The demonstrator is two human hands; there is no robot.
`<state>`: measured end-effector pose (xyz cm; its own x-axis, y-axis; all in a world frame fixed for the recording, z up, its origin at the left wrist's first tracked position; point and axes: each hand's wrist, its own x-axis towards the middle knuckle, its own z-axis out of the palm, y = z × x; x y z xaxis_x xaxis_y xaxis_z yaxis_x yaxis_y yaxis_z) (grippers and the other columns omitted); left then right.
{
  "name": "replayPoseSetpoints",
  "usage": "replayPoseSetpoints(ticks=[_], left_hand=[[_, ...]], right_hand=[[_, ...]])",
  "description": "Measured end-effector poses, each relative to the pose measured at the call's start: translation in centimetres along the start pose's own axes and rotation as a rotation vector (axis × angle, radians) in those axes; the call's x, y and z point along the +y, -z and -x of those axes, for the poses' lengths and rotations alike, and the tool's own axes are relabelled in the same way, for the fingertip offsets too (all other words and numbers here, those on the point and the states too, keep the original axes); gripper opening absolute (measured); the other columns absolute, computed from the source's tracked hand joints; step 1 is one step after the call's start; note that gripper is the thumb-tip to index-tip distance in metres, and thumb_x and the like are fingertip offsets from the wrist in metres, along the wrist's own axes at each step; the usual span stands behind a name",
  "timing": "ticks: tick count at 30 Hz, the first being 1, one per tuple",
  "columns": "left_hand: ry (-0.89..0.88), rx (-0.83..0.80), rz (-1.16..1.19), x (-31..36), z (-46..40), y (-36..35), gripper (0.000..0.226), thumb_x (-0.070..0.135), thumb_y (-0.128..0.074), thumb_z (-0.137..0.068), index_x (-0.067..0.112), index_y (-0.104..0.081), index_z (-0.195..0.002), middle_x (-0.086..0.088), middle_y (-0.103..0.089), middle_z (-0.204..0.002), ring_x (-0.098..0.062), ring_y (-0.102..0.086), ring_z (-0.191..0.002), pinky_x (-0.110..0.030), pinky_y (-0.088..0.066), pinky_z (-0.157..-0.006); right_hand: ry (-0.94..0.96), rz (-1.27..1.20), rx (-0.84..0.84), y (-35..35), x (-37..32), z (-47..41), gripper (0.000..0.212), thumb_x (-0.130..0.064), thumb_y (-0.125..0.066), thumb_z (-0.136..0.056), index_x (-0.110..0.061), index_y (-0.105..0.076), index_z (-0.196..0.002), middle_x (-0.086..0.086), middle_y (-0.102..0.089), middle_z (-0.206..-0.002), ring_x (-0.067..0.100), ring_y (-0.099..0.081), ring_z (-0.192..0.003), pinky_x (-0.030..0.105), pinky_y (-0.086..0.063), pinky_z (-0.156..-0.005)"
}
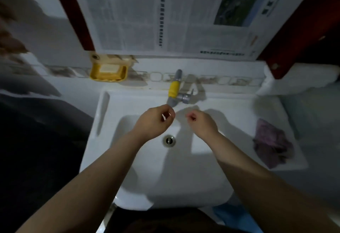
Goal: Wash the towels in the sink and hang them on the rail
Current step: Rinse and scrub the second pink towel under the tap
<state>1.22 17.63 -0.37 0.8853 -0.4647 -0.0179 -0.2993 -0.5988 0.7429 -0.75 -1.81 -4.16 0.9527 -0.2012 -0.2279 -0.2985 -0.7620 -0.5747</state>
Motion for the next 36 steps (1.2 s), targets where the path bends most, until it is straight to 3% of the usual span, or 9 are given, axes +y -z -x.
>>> replayPoseSetpoints(ticks=[8, 12, 17, 20, 22, 24, 31, 33, 36], left_hand=[[0.069, -0.147, -0.015, 1.2, -1.2, -5.1, 0.008, 0.026, -0.053, -0.093, 0.027, -0.06, -0.092, 0.016, -0.062, -0.081, -0.007, -0.062, -0.068, -0.026, -0.048, -0.065], [0.081, -0.204, -0.053, 0.7, -1.2, -6.4, 0.009, 0.024, -0.055, -0.092, 0.03, -0.059, -0.087, 0.014, -0.063, -0.082, 0.001, -0.057, -0.066, -0.016, -0.04, -0.063], [0.164, -0.236, -0.034, 0.8, -1.5, -7.4, 0.017, 0.024, -0.054, -0.094, 0.035, -0.058, -0.081, 0.016, -0.065, -0.075, -0.004, -0.061, -0.071, -0.026, -0.048, -0.067], [0.202, -0.23, -0.032, 0.7, -1.6, -7.7, 0.021, 0.023, -0.053, -0.094, 0.036, -0.056, -0.079, 0.015, -0.065, -0.075, -0.01, -0.064, -0.075, -0.025, -0.048, -0.066], [0.229, -0.203, 0.008, 0.3, -1.8, -7.9, 0.017, 0.022, -0.054, -0.094, 0.034, -0.058, -0.083, 0.014, -0.065, -0.082, -0.012, -0.064, -0.077, -0.02, -0.046, -0.065], [0.235, -0.154, 0.093, 0.1, -1.8, -8.1, 0.012, 0.022, -0.055, -0.094, 0.033, -0.058, -0.091, 0.011, -0.064, -0.094, -0.011, -0.062, -0.081, -0.014, -0.044, -0.065], [0.22, -0.156, 0.432, 1.3, -1.0, -5.5, 0.037, 0.031, -0.029, -0.104, 0.02, -0.054, -0.13, 0.011, -0.056, -0.12, 0.007, -0.054, -0.105, 0.003, -0.033, -0.08], [0.281, -0.229, 0.58, 1.5, -0.5, -4.3, 0.037, 0.034, -0.027, -0.104, 0.019, -0.057, -0.118, 0.007, -0.063, -0.105, 0.011, -0.062, -0.086, -0.002, -0.044, -0.076], [0.294, -0.281, 0.423, -0.1, 0.1, -2.7, 0.056, 0.056, -0.037, -0.095, 0.009, -0.065, -0.087, -0.007, -0.066, -0.079, -0.008, -0.058, -0.073, -0.032, -0.051, -0.078]], right_hand=[[-0.608, 0.354, 0.217, 3.1, 15.6, -0.2, 0.039, -0.02, -0.051, -0.086, -0.015, -0.055, -0.124, 0.015, -0.022, -0.151, 0.037, -0.024, -0.133, 0.041, -0.029, -0.108], [-0.73, -0.112, 0.432, 4.8, 16.9, 2.0, 0.046, -0.008, -0.047, -0.079, -0.036, -0.045, -0.115, -0.011, -0.042, -0.117, 0.001, -0.04, -0.103, 0.036, -0.033, -0.106], [-0.916, -0.279, 0.426, 4.0, 19.1, 1.4, 0.06, -0.026, -0.035, -0.086, -0.002, -0.031, -0.141, 0.027, -0.038, -0.142, 0.044, -0.036, -0.131, 0.051, -0.031, -0.11], [-0.738, -0.302, 0.298, 2.5, 19.1, 0.8, 0.041, -0.013, -0.052, -0.088, 0.007, -0.052, -0.124, 0.03, -0.056, -0.125, 0.039, -0.056, -0.115, 0.039, -0.044, -0.094], [-0.608, -0.49, 0.269, 2.5, 15.6, 0.6, 0.028, -0.015, -0.073, -0.073, 0.002, -0.069, -0.094, 0.022, -0.07, -0.091, 0.02, -0.065, -0.067, 0.02, -0.045, -0.058], [-0.644, -0.491, 0.138, 3.5, 11.8, 1.3, 0.029, -0.017, -0.061, -0.082, -0.002, -0.064, -0.107, 0.014, -0.068, -0.084, 0.011, -0.053, -0.047, 0.017, -0.043, -0.045], [-0.26, -0.42, -0.599, 4.8, 0.7, 2.9, 0.034, -0.048, -0.046, -0.095, -0.021, -0.061, -0.107, 0.007, -0.059, -0.051, 0.026, -0.054, -0.043, 0.029, -0.045, -0.048], [-0.107, -0.318, -0.657, 5.1, -1.2, 3.0, 0.033, -0.042, -0.046, -0.097, -0.016, -0.06, -0.113, 0.018, -0.067, -0.076, 0.033, -0.067, -0.066, 0.04, -0.053, -0.06], [0.08, -0.146, -0.613, 5.2, -2.7, 2.8, 0.023, -0.02, -0.041, -0.101, -0.016, -0.059, -0.114, 0.001, -0.063, -0.078, -0.002, -0.061, -0.052, 0.013, -0.047, -0.051]])
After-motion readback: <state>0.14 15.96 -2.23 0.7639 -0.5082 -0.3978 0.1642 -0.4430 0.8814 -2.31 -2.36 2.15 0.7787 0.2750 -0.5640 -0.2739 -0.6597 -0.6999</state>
